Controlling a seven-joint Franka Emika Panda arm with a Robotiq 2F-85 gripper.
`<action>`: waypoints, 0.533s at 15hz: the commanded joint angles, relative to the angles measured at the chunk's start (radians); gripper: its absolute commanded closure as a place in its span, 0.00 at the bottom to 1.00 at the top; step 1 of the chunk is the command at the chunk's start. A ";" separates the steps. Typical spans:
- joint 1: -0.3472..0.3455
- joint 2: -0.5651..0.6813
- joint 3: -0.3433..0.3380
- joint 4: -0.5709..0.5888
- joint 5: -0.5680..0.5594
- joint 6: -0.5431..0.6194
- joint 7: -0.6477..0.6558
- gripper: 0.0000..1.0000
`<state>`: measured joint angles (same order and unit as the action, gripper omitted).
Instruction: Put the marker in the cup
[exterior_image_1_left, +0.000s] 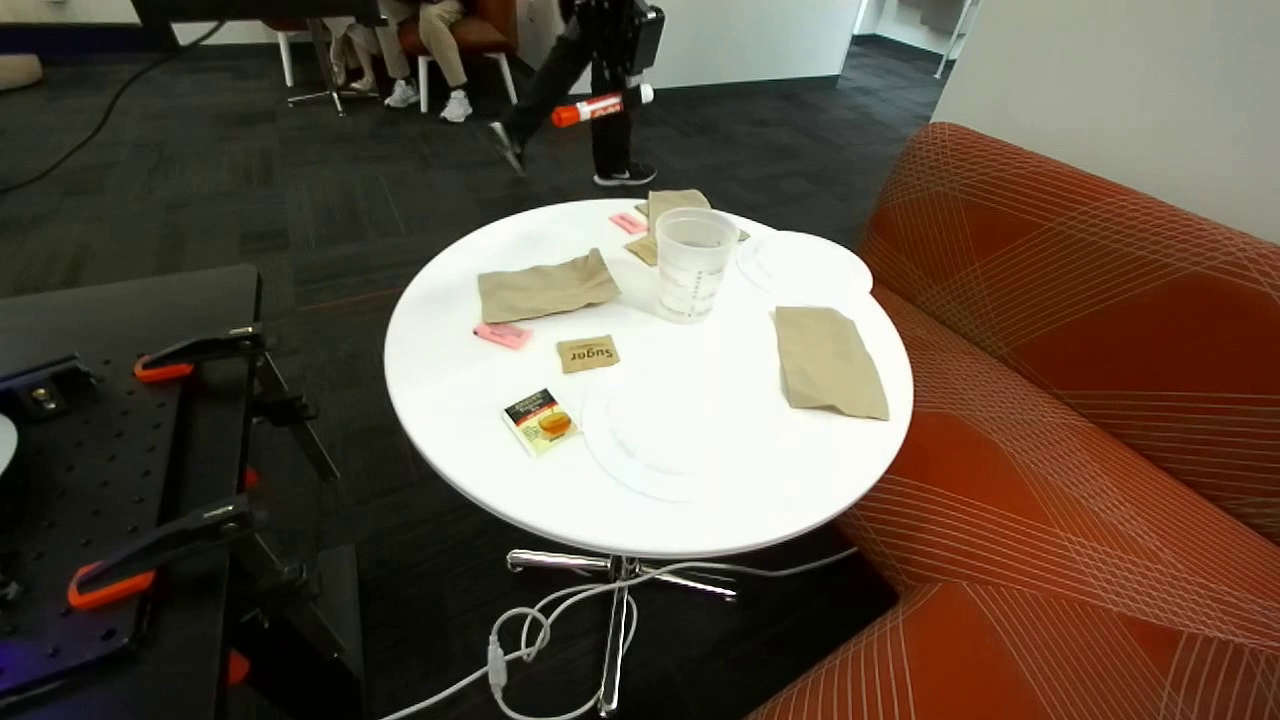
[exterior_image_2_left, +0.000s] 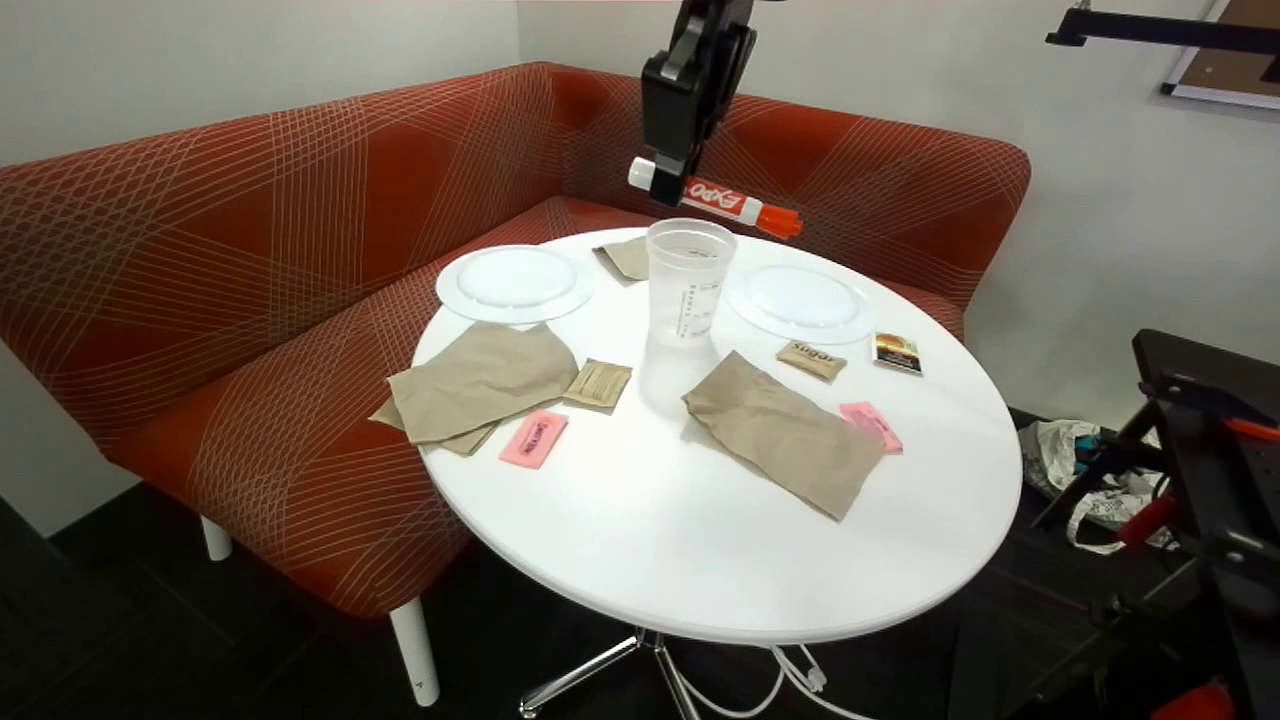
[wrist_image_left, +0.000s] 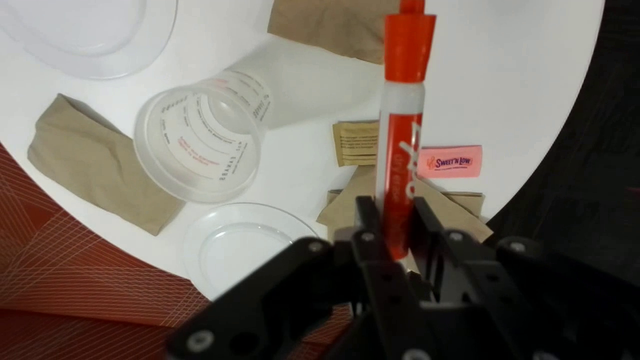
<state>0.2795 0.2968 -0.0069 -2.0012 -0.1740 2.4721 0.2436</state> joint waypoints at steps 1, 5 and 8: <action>-0.025 0.004 0.026 0.001 -0.011 -0.003 0.006 0.80; -0.025 0.014 0.026 0.001 -0.010 -0.003 0.006 0.80; -0.017 0.013 0.017 0.001 -0.027 0.002 0.036 0.95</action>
<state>0.2772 0.3111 -0.0046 -2.0012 -0.1740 2.4727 0.2436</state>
